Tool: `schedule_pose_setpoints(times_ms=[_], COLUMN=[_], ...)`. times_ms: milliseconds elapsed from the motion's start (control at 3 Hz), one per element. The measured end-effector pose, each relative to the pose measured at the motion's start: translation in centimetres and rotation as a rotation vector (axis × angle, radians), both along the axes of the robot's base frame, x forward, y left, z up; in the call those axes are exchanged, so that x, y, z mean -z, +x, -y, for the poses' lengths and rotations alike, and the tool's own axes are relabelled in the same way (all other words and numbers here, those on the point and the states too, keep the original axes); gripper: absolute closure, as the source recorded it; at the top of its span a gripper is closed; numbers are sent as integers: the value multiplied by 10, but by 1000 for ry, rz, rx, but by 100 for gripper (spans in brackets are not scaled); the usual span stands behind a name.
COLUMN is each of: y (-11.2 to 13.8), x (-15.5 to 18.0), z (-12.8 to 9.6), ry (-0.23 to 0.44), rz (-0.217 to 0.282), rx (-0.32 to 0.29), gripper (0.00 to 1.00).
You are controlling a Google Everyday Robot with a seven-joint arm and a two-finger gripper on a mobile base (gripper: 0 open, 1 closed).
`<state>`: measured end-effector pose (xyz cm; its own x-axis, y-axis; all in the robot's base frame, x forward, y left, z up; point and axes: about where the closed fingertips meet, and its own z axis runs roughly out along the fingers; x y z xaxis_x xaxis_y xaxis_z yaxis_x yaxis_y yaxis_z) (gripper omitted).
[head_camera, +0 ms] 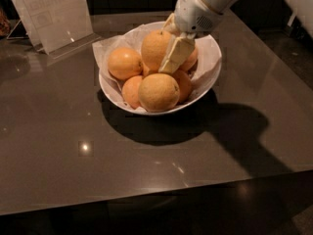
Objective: Pick orange from white bowl
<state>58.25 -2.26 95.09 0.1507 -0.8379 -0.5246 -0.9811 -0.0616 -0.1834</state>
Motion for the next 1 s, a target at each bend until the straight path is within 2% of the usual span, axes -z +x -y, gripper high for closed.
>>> schedule_pose_setpoints(times_ms=[333,667,1000], y=[-32,-70,-70], x=[-44,-80,-80], z=[21,56,56], ry=[51,107,107], rz=[140,254,254], rx=[48,122,122], gripper=[100,100,100])
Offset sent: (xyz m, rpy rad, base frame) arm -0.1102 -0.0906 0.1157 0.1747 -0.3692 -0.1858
